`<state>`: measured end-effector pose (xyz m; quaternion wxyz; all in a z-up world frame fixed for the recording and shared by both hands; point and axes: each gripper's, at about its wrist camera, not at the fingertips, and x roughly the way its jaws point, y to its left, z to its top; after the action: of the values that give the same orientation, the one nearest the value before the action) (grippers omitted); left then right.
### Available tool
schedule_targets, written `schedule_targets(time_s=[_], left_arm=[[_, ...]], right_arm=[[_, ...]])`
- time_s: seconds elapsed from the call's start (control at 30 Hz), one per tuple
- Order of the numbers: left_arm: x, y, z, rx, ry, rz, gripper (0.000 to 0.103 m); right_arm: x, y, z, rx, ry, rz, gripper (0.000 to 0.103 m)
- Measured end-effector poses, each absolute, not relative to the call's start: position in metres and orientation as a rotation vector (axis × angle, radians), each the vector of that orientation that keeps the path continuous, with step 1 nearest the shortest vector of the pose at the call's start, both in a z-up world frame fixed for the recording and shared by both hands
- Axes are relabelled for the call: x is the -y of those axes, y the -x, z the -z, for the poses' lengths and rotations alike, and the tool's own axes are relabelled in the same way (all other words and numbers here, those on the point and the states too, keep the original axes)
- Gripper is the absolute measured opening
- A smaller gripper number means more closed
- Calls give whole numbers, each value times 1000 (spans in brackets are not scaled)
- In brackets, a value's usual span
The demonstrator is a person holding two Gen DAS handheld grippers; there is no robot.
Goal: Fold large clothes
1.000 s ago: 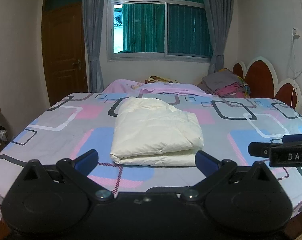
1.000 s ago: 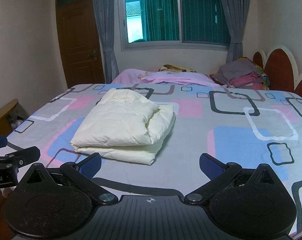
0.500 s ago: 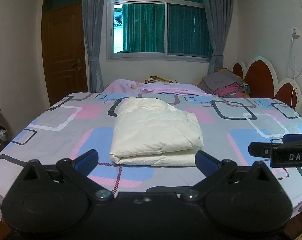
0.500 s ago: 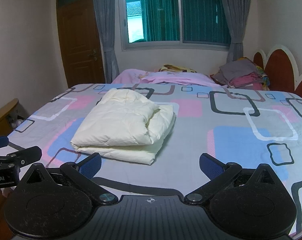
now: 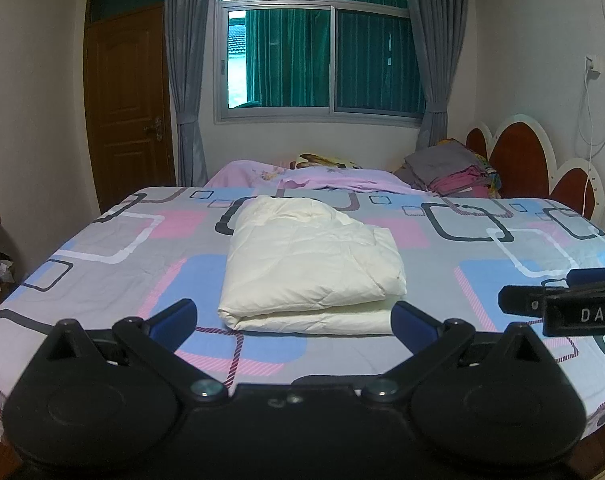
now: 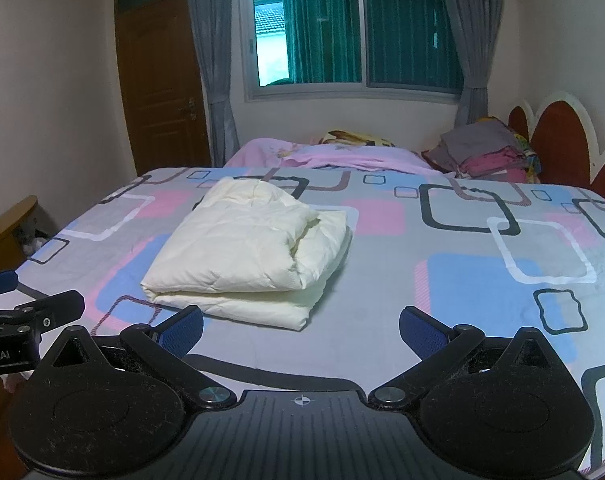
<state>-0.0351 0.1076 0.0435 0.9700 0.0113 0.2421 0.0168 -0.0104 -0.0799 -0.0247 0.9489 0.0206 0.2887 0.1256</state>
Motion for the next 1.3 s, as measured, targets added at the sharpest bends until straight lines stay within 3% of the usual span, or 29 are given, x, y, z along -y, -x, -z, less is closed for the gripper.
schedule_targets(time_s=[1.3], left_arm=[[-104, 32, -43, -483, -38, -31, 103]], right_arm=[[80, 10, 25, -593, -49, -258, 103]])
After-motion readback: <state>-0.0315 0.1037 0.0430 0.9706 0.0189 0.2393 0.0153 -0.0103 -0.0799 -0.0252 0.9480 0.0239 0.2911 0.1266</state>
